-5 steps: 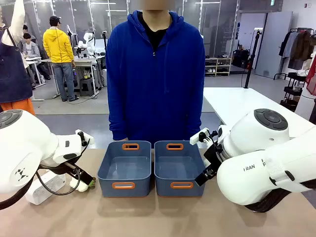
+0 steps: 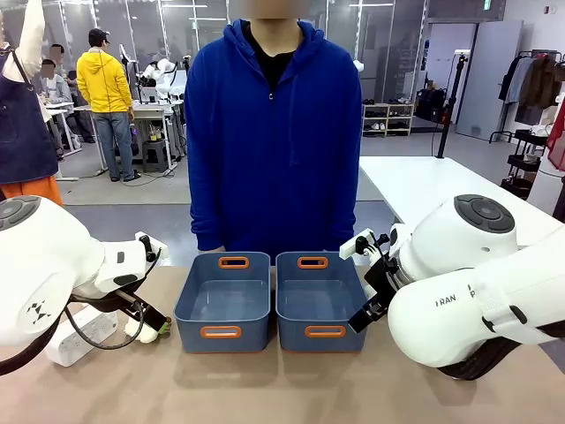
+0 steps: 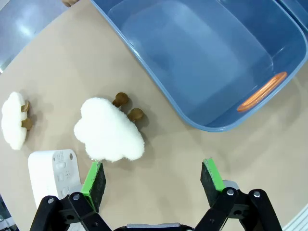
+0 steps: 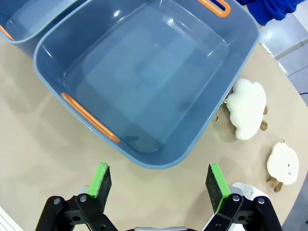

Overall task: Sort the digital clocks into the basket.
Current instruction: Pick up the Digital clock from the table and place it into the empty Plastic storage basket.

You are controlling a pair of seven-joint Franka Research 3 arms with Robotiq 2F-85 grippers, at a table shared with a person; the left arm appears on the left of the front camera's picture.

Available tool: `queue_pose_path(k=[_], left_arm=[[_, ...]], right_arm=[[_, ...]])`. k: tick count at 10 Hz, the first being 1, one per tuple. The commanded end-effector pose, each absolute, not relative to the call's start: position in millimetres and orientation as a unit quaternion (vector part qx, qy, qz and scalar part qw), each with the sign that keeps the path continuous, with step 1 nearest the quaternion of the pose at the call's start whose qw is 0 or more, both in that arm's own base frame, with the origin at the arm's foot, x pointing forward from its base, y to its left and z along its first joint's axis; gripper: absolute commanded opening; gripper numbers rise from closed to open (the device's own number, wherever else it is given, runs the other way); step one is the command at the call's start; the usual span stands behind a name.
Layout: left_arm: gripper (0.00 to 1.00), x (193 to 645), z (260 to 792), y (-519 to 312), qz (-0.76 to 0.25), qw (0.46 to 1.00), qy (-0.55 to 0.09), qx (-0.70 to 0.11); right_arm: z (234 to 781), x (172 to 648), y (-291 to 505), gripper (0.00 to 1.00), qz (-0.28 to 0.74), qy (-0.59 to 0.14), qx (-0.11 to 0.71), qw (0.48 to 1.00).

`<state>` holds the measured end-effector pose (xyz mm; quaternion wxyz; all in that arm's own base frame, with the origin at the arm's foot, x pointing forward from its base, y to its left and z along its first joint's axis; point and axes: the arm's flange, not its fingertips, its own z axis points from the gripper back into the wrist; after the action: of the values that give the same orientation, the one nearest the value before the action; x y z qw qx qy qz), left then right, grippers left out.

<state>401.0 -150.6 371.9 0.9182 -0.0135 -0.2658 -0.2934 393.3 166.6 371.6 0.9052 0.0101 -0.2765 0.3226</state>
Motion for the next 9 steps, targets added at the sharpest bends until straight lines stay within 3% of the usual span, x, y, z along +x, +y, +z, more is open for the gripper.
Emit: queue_pose_path(k=[1,6,9], left_arm=[[1.00,401,372,-150,-0.293,0.918,-0.266,-0.014],[1.00,401,372,-151,-0.293,0.918,-0.266,-0.014],[1.00,404,426,-131,-0.299,0.921,-0.249,-0.035]], right_arm=[[372,393,167,1.00,0.322,-0.277,0.011,0.905],[372,393,167,1.00,0.323,-0.276,0.010,0.905],[428,403,143,1.00,0.317,-0.273,0.078,0.905]])
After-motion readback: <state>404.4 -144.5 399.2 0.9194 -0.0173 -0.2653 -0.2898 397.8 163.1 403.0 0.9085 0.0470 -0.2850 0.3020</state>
